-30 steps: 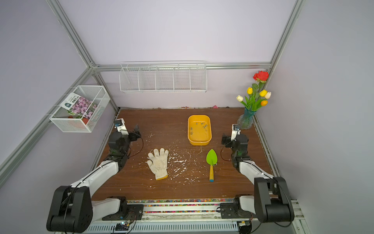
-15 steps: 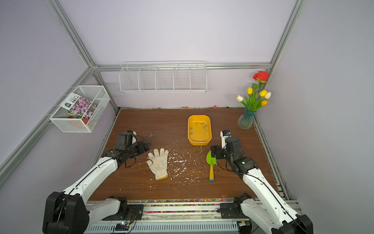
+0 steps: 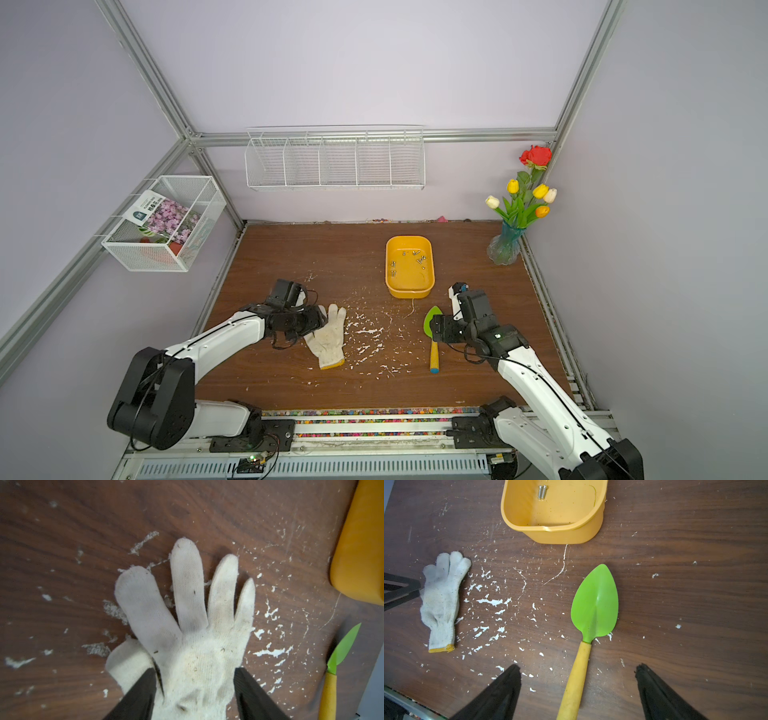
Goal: Take out the screws from the storage box
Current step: Pick up the distractor from the center of the board, then place the distractor at the center of the board.
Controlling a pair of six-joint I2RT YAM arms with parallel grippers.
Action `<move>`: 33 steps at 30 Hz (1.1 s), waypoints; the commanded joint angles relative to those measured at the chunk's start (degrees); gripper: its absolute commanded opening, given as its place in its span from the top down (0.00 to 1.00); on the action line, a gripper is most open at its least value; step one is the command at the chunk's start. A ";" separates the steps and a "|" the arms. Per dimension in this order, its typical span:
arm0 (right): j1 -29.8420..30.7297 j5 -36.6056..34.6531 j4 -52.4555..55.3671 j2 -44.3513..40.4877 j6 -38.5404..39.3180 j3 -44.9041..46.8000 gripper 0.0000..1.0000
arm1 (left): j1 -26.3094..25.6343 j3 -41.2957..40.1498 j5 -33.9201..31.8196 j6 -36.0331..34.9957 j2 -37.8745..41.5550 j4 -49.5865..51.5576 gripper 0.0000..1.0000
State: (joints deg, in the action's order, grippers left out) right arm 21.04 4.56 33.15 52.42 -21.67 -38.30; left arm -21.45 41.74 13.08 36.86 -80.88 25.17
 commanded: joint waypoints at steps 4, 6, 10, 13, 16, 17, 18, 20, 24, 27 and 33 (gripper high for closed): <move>0.34 1.48 2.19 -2.21 -1.06 0.47 0.10 | -0.34 1.63 0.24 -0.84 -2.86 -0.40 0.43; 0.41 2.15 2.26 -2.54 -1.78 0.99 0.10 | -0.34 2.27 -0.09 -1.65 -4.47 0.31 0.43; 0.38 2.93 2.23 -3.42 -3.74 1.86 0.14 | -0.31 2.85 0.52 -2.64 -5.92 -0.82 0.78; 0.60 2.74 1.65 -3.32 -8.16 4.12 0.15 | 0.16 5.94 -0.60 -3.26 -7.85 0.26 1.00; 3.73 0.85 2.45 -2.94 -14.43 6.02 0.15 | 3.56 10.54 -0.93 -4.75 -9.28 1.37 1.00; 5.19 -0.64 3.44 -2.62 -15.32 6.05 0.15 | 5.25 11.64 -0.32 -4.71 -9.51 0.80 1.00; 7.12 -2.98 5.15 -1.97 -15.91 5.62 0.15 | 7.33 13.12 0.40 -4.79 -9.88 0.35 1.00; 9.88 -6.58 8.94 -0.03 -16.21 4.06 0.15 | 10.67 16.61 1.15 -5.70 -11.60 0.24 1.00; 11.46 -6.01 12.07 5.52 -16.47 2.62 0.14 | 17.69 24.12 1.14 -6.98 -16.51 0.22 1.00; 12.74 -6.40 11.93 10.08 -16.17 1.90 0.14 | 21.18 30.75 1.45 -8.07 -23.00 1.01 1.00; 13.33 -6.92 10.00 14.70 -15.43 0.62 0.17 | 23.67 41.00 -0.46 -10.55 -32.84 4.07 1.00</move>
State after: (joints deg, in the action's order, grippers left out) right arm 33.89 -0.51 42.87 66.24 -36.84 -36.03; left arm 1.72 79.09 13.04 28.77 -111.44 26.22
